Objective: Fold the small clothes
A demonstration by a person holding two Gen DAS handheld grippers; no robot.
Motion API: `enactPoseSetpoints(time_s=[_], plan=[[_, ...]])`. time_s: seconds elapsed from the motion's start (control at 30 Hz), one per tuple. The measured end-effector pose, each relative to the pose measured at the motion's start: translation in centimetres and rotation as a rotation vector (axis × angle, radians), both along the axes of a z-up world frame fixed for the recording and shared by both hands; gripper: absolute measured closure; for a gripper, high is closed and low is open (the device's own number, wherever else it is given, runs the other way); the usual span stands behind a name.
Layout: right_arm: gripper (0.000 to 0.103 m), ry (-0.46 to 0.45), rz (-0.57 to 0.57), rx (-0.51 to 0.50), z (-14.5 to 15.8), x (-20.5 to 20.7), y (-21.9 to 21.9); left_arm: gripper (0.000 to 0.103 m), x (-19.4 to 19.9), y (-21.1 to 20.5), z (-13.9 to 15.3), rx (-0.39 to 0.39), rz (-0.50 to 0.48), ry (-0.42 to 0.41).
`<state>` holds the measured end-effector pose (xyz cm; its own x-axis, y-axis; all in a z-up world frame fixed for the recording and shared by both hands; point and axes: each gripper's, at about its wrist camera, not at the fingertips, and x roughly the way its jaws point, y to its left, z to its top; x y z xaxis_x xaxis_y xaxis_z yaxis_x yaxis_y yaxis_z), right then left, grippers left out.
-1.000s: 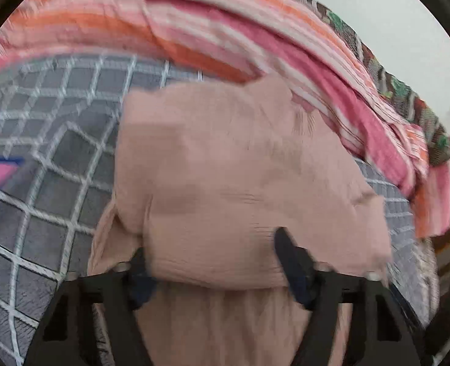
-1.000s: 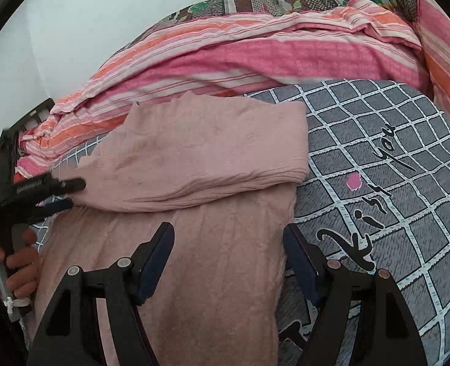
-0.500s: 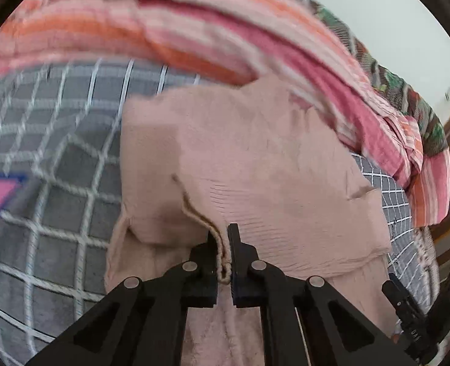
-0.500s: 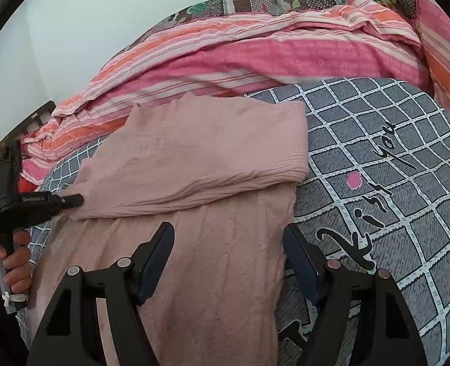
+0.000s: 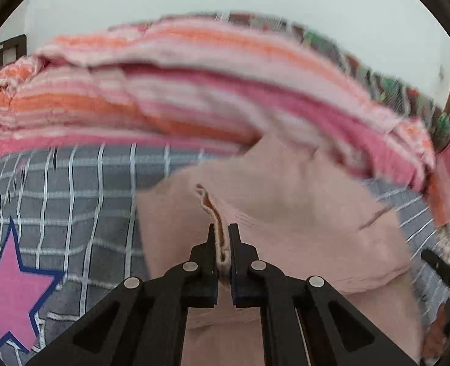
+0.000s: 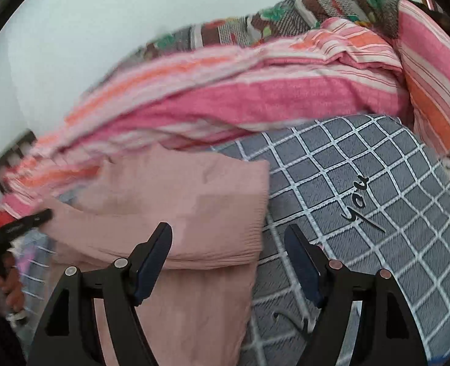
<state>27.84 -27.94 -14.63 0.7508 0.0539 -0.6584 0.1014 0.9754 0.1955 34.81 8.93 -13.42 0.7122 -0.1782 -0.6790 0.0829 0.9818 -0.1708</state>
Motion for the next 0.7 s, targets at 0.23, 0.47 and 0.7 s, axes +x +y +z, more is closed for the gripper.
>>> enactPoseSetpoints(time_s=[0.23, 0.47, 0.7], plan=[[0.030, 0.093, 0.016, 0.034, -1.2, 2.1, -0.4, 0.097, 0.6, 1.9, -1.5, -0.086, 0.034, -0.025], [0.030, 0.112, 0.021, -0.064, -2.1, 2.8, 0.4, 0.096, 1.0, 1.1, -1.4, 0.074, 0.035, -0.028], [0.030, 0.178, -0.009, -0.085, -3.0, 3.3, 0.1, 0.070, -0.3, 0.6, -2.8, 0.108, -0.015, 0.074]])
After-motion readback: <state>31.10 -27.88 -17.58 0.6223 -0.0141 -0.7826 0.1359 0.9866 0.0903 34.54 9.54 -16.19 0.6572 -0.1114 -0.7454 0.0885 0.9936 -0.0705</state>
